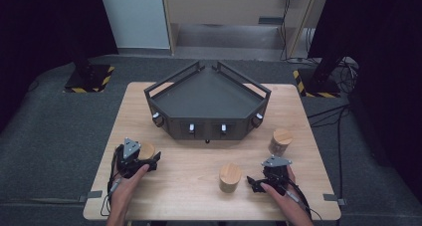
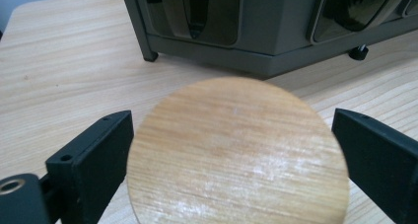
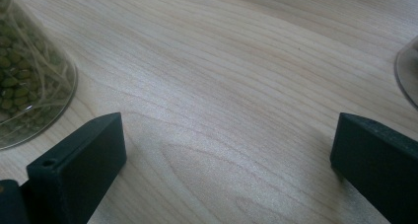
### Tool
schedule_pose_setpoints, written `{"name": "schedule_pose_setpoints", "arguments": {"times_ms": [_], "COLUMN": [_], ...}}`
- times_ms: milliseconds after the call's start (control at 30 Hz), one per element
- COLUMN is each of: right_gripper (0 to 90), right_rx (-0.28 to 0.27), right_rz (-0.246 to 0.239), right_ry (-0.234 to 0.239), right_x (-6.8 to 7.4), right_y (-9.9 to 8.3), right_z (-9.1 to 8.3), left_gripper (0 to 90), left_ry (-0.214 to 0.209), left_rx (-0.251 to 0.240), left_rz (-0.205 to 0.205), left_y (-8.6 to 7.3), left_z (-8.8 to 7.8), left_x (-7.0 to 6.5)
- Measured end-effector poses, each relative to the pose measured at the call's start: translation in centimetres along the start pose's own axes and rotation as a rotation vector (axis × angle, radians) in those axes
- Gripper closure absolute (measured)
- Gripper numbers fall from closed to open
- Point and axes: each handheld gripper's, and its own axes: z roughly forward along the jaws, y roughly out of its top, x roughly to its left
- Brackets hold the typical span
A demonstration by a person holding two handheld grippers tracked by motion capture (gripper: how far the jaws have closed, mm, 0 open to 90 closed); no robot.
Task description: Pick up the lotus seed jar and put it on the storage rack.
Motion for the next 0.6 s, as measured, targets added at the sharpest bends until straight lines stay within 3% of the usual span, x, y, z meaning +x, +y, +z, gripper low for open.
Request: {"name": "schedule_pose_setpoints", "arguments": {"times_ms": [600], "right_gripper": [0.5], "right_rx": [0.0], "right_rz": [0.0], "right_ry": [0.0], "right_x": [0.0], "right_y": [0.0], "right_z": [0.0], "left_gripper": [13.3], "left_ry": [0.014], "left_rx": [-0.037], "left_rz": [0.014], "left_y": [-1.7], "left_z": [0.0], "left_x": [0.0]}}
